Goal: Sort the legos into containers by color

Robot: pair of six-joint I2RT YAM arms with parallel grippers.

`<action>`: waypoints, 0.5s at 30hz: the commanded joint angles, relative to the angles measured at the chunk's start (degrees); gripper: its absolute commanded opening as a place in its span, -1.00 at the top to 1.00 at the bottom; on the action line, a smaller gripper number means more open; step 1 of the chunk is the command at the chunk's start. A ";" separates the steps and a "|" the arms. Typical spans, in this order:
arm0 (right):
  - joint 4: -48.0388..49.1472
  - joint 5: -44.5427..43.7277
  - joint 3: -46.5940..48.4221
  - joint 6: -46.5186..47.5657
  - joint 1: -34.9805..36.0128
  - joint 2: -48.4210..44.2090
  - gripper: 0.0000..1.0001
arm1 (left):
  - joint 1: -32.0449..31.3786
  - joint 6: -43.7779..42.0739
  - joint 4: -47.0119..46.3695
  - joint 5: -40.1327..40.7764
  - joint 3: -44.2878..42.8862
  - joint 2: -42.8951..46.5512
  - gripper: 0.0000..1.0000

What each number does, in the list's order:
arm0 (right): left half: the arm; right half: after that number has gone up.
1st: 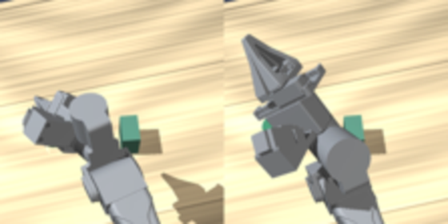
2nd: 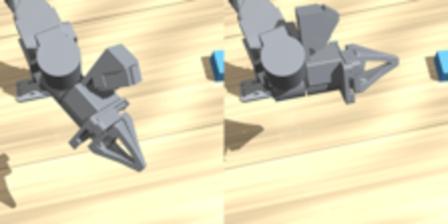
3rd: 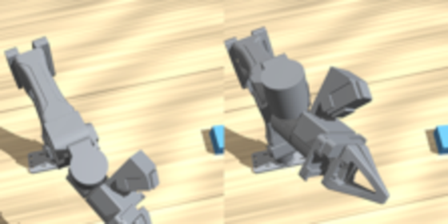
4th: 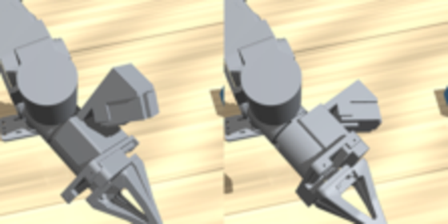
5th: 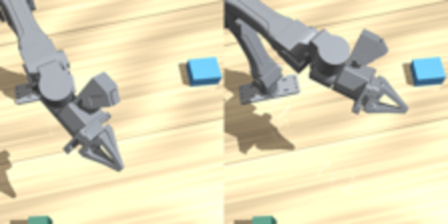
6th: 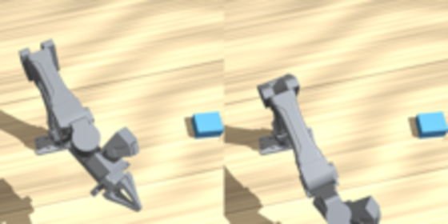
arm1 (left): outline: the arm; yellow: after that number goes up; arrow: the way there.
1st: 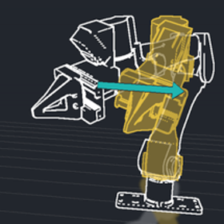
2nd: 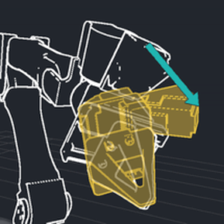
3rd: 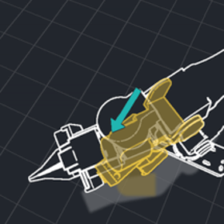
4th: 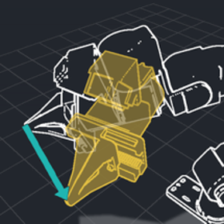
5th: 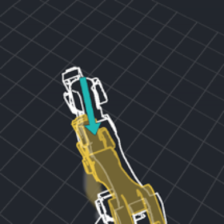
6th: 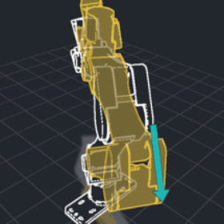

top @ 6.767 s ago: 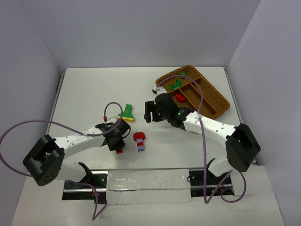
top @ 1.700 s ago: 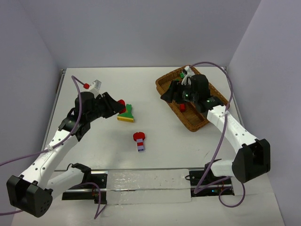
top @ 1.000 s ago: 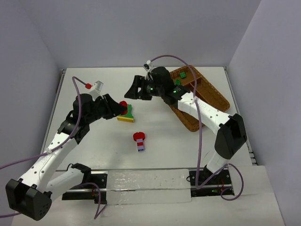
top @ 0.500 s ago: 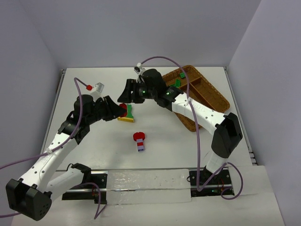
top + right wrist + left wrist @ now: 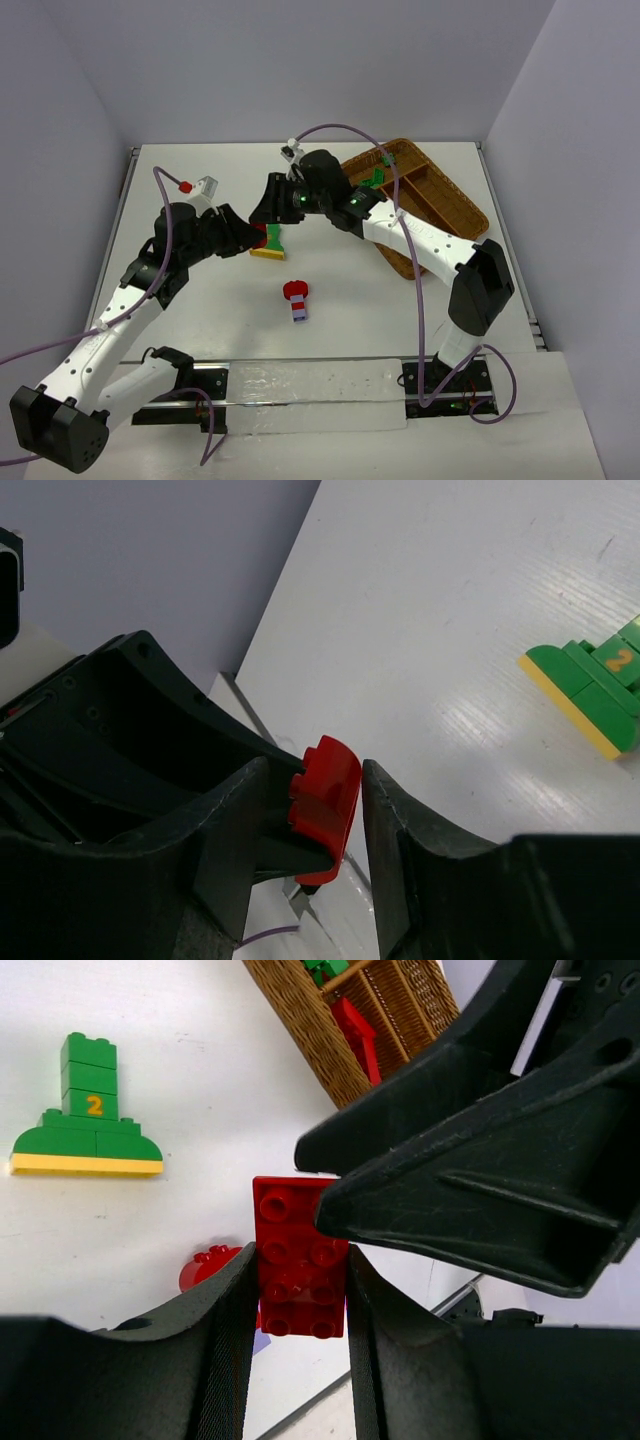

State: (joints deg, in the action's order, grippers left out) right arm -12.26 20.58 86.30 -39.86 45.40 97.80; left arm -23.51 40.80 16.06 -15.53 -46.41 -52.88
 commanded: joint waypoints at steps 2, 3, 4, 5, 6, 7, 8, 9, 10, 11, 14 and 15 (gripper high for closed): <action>4.05 2.84 -0.61 -1.18 1.01 0.11 0.14 | 0.22 -0.90 0.09 1.87 -1.81 0.61 0.48; 4.22 3.29 -0.61 -1.23 1.15 0.20 0.18 | 0.22 -0.94 0.30 2.00 -1.88 0.59 0.48; 4.35 3.68 -0.61 -1.27 1.27 0.30 0.22 | 0.22 -0.98 0.48 2.12 -1.94 0.60 0.47; 4.35 3.76 -0.62 -1.26 1.27 0.40 0.23 | 0.22 -0.99 0.57 2.32 -1.99 0.70 0.47; 4.35 3.76 -0.67 -1.20 1.27 0.50 0.23 | 0.22 -1.05 0.62 2.65 -1.88 0.81 0.47; 4.35 3.81 -0.70 -1.18 1.17 0.65 0.22 | 0.22 -1.12 0.64 2.84 -1.79 0.96 0.46; 4.25 3.85 -0.64 -1.13 1.15 0.73 0.21 | 0.22 -1.21 0.70 3.03 -1.75 1.03 0.46; 3.89 3.71 -0.47 -0.81 1.23 0.87 0.14 | 0.17 -1.43 0.92 3.28 -1.80 1.07 0.46; 3.04 3.42 -0.17 -0.31 1.32 1.03 -0.01 | 0.17 -1.68 1.21 3.58 -1.92 1.16 0.46; 1.78 2.72 0.22 0.33 1.42 1.14 -0.15 | 0.22 -1.96 1.65 4.03 -2.17 1.14 0.46; -1.04 -0.85 1.15 2.41 2.18 1.36 -0.28 | 0.22 -3.46 3.15 5.21 -3.21 0.89 0.47; -1.70 -1.83 1.32 2.96 2.33 1.48 -0.29 | 0.22 -3.80 3.61 5.52 -3.51 0.85 0.47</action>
State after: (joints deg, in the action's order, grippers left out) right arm -11.73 21.31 85.73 -39.79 46.14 97.99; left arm -23.53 39.58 18.47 -12.53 -46.48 -52.51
